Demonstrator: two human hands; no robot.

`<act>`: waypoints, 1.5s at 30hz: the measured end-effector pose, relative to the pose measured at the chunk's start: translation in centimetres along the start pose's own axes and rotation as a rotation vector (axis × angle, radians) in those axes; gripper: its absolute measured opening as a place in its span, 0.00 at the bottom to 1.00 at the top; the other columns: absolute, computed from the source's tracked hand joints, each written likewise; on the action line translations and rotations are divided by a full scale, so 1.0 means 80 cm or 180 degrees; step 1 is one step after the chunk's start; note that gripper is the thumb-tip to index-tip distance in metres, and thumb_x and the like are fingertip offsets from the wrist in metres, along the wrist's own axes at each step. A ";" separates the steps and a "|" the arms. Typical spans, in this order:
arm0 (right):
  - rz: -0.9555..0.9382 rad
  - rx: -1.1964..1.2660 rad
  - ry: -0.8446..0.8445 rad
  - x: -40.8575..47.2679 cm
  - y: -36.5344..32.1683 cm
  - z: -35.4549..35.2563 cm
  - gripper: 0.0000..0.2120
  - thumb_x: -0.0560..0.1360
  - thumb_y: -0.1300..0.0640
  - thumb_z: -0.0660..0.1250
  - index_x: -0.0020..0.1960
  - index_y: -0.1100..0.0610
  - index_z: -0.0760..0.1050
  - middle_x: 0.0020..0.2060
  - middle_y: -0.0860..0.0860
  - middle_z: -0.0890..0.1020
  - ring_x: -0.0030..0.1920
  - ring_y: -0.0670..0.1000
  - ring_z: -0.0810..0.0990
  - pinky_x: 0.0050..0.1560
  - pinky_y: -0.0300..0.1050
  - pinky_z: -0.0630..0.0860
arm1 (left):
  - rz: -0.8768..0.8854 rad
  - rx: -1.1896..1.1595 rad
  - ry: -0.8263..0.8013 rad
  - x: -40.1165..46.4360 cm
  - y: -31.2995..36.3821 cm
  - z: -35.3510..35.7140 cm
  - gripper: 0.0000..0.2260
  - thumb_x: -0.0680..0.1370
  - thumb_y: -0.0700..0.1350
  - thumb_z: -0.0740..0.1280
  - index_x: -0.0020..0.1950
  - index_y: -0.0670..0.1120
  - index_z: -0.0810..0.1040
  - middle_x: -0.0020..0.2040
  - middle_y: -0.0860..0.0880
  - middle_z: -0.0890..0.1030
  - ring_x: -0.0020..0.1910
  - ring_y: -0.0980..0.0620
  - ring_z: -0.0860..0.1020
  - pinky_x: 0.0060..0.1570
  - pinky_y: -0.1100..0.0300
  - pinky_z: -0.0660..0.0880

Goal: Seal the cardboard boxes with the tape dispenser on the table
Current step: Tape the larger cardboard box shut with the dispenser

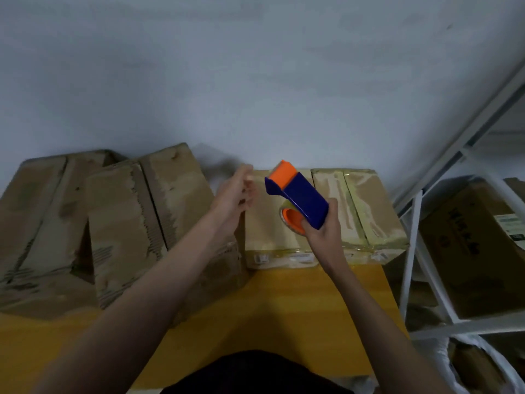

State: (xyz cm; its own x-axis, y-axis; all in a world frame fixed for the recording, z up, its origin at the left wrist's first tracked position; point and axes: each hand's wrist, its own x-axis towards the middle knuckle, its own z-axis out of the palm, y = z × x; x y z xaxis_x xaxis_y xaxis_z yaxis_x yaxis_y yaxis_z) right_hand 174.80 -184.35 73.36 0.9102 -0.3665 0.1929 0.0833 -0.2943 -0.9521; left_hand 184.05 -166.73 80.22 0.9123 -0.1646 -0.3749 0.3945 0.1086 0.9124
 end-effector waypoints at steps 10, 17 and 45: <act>-0.0508 -0.0203 -0.0239 -0.005 -0.080 0.087 0.23 0.71 0.54 0.80 0.54 0.43 0.67 0.49 0.41 0.78 0.49 0.40 0.79 0.42 0.34 0.77 | 0.0194 0.0278 0.0036 -0.002 0.097 -0.135 0.05 0.80 0.36 0.67 0.46 0.44 0.79 0.33 0.54 0.80 0.29 0.63 0.77 0.45 0.66 0.77; -0.0491 -0.0382 -0.0267 -0.018 -0.122 0.136 0.25 0.69 0.52 0.81 0.55 0.45 0.67 0.46 0.37 0.77 0.48 0.35 0.78 0.40 0.28 0.75 | 0.0223 0.0574 -0.0117 0.013 0.116 -0.216 0.04 0.77 0.39 0.72 0.50 0.41 0.81 0.44 0.47 0.81 0.43 0.53 0.80 0.41 0.66 0.78; 0.0287 -0.1085 -0.0310 -0.025 -0.162 0.296 0.24 0.69 0.41 0.77 0.52 0.49 0.65 0.44 0.48 0.78 0.40 0.48 0.79 0.36 0.49 0.80 | -0.0127 0.1420 -0.0617 0.186 0.182 -0.398 0.16 0.73 0.45 0.77 0.56 0.37 0.81 0.49 0.43 0.80 0.48 0.51 0.80 0.53 0.60 0.81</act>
State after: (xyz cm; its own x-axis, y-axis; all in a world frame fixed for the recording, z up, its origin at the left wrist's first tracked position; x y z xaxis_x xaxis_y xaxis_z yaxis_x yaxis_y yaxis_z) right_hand 181.47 -158.93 79.69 0.9434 -0.3235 0.0728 -0.1241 -0.5480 -0.8272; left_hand 206.85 -136.37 82.67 0.8435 -0.3444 -0.4123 0.3047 -0.3253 0.8952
